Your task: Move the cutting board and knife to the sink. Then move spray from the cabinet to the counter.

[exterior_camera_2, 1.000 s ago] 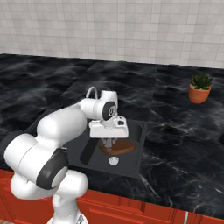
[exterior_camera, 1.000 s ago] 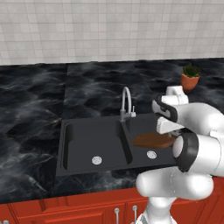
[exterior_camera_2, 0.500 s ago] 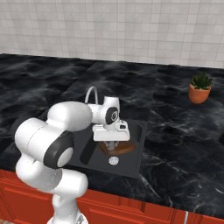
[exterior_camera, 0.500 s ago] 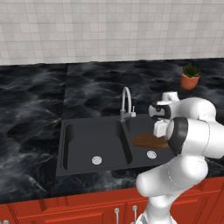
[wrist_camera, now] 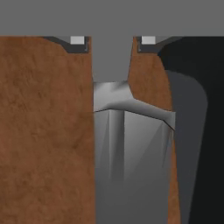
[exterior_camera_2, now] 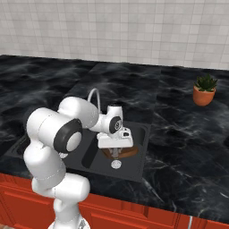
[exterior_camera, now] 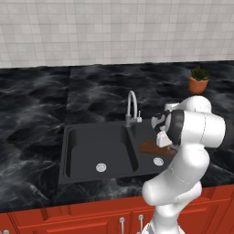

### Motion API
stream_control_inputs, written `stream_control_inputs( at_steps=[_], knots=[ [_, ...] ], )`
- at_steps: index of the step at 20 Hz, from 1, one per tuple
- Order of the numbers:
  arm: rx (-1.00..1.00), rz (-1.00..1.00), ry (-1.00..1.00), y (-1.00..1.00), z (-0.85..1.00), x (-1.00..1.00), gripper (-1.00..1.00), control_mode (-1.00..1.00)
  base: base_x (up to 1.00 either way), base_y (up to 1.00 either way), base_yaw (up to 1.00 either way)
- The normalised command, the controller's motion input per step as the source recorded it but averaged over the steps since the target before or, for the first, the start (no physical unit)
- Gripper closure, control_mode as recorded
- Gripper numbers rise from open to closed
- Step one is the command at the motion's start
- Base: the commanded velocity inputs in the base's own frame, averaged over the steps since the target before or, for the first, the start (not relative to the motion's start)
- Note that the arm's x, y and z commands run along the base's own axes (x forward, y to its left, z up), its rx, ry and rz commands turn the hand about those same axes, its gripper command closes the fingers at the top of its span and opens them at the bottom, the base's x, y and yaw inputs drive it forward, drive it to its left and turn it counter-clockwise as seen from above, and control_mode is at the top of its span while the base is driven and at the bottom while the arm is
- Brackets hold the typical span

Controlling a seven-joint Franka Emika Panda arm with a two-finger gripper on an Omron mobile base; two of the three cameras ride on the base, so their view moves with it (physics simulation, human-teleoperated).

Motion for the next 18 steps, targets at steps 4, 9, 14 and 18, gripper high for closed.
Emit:
stream_control_inputs(
  at_steps=[4, 9, 14, 18],
  knots=[
    [0.00, 0.05, -0.06, 0.00, -0.36, 0.51, 1.00, -1.00, 0.00, 0.00, 0.00],
    [0.00, 0.03, 0.00, 0.00, -0.21, 0.26, 1.00, -1.00, 0.00, 0.00, 0.00],
    [0.00, 0.01, 0.00, 0.00, -0.15, 0.04, -1.00, -1.00, 0.00, 0.00, 0.00],
    [0.00, 0.00, -0.06, 0.00, -0.01, 0.00, -1.00, -1.00, 0.00, 0.00, 0.00]
  ],
)
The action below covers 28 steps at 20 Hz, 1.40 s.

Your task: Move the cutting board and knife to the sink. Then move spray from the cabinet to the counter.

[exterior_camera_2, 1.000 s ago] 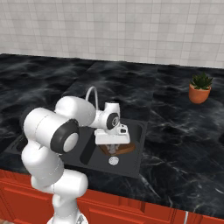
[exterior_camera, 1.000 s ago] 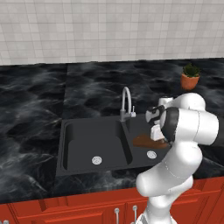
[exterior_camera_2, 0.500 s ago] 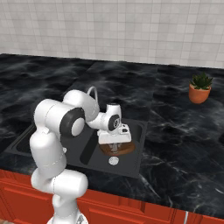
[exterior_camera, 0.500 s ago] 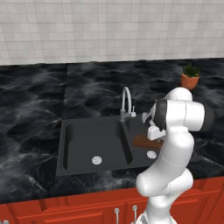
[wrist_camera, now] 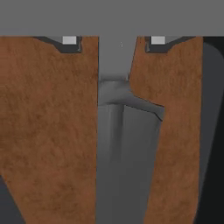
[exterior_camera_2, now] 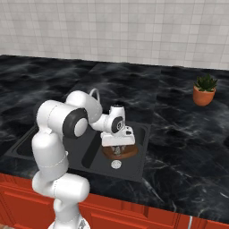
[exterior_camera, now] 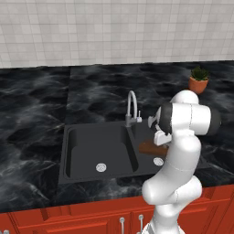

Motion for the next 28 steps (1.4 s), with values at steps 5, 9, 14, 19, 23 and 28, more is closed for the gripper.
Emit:
stream_control_inputs(
  at_steps=[5, 9, 14, 19, 23, 28],
  knots=[
    [0.00, 0.00, -0.15, 0.00, 0.04, -0.01, -1.00, -1.00, 0.00, 0.00, 0.00],
    [0.00, 0.00, -0.21, 0.00, 0.37, -0.14, -1.00, -1.00, 0.00, 0.00, 0.00],
    [0.00, 0.00, -0.33, 0.00, 0.33, -0.44, -1.00, -1.00, 0.00, 0.00, 0.00],
    [0.00, 0.00, -0.25, 0.00, 0.44, -0.52, -1.00, -1.00, 0.00, 0.00, 0.00],
    [0.00, -0.05, -0.15, 0.00, 0.73, -0.54, -1.00, -1.00, 0.00, 0.00, 0.00],
    [-0.01, -0.06, -0.11, 0.00, 0.78, -0.51, -1.00, -1.00, 0.00, 0.00, 0.00]
  ],
)
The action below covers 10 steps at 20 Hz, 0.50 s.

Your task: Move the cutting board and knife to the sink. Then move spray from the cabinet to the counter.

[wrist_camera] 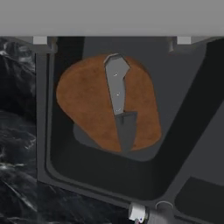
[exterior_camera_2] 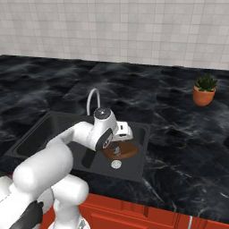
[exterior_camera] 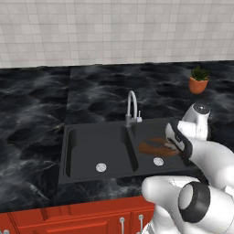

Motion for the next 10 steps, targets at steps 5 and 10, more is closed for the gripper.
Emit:
stream_control_inputs(
  at_steps=[5, 10],
  knots=[
    [0.00, -0.02, -0.02, 0.00, 0.73, -0.57, -1.00, -1.00, 0.00, 0.00, 0.00],
    [0.00, -0.06, 0.00, 0.00, 0.40, -0.31, -1.00, -1.00, 0.00, 0.00, 0.00]
  ],
)
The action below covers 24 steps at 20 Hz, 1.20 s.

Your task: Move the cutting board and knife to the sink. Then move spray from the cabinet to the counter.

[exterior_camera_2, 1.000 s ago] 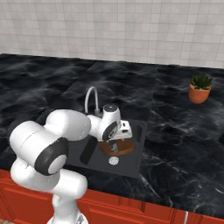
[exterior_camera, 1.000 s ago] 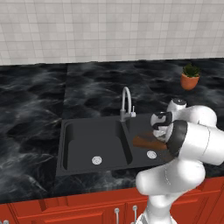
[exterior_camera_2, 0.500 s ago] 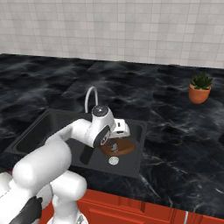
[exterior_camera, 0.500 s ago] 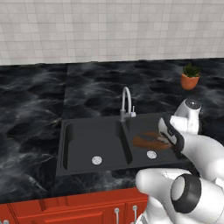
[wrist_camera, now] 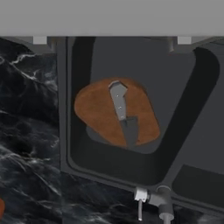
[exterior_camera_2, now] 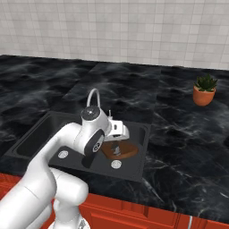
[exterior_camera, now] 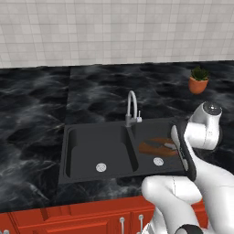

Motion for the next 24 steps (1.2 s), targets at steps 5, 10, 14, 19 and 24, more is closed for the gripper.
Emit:
stream_control_inputs(
  at_steps=[5, 10, 14, 19, 24],
  knots=[
    [0.00, -0.03, 0.00, 0.00, 0.52, 0.00, -1.00, -1.00, 0.00, 0.00, 0.00],
    [0.01, -0.07, 0.04, 0.11, 0.51, 0.04, -1.00, -1.00, 0.00, 0.00, 0.00],
    [0.07, -0.02, 0.12, 0.00, 0.48, -0.10, -1.00, -1.00, 0.00, 0.00, 0.00],
    [0.17, 0.00, 0.02, 0.00, 0.41, -0.39, -1.00, -1.00, 0.00, 0.00, 0.00],
    [0.07, -0.01, 0.00, 0.06, 0.24, -0.54, -1.00, -1.00, 0.00, 0.00, 0.00]
  ],
)
